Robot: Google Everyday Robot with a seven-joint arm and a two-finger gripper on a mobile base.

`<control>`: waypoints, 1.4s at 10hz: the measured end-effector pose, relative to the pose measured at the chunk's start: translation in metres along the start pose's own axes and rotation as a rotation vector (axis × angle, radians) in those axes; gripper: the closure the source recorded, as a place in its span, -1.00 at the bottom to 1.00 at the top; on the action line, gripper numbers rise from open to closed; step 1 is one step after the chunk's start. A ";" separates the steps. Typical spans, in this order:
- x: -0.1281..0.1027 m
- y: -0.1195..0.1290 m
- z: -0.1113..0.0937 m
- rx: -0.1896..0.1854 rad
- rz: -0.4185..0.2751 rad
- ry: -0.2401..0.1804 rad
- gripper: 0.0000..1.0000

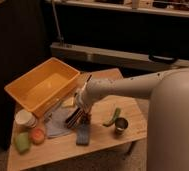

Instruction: Place eraser in tray

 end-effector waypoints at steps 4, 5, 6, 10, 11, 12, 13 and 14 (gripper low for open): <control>-0.013 0.002 -0.003 -0.063 -0.155 -0.001 -0.60; -0.019 0.004 -0.006 -0.097 -0.269 -0.002 -0.60; -0.026 0.008 -0.012 -0.138 -0.395 -0.001 -0.60; -0.050 0.022 -0.039 -0.291 -0.772 -0.018 -0.60; -0.053 0.023 -0.042 -0.296 -0.805 -0.023 -0.60; -0.051 0.025 -0.041 -0.288 -0.820 -0.013 -0.60; -0.047 0.027 -0.033 -0.285 -0.847 0.023 -0.60; -0.043 0.026 -0.030 -0.278 -0.899 0.040 -0.60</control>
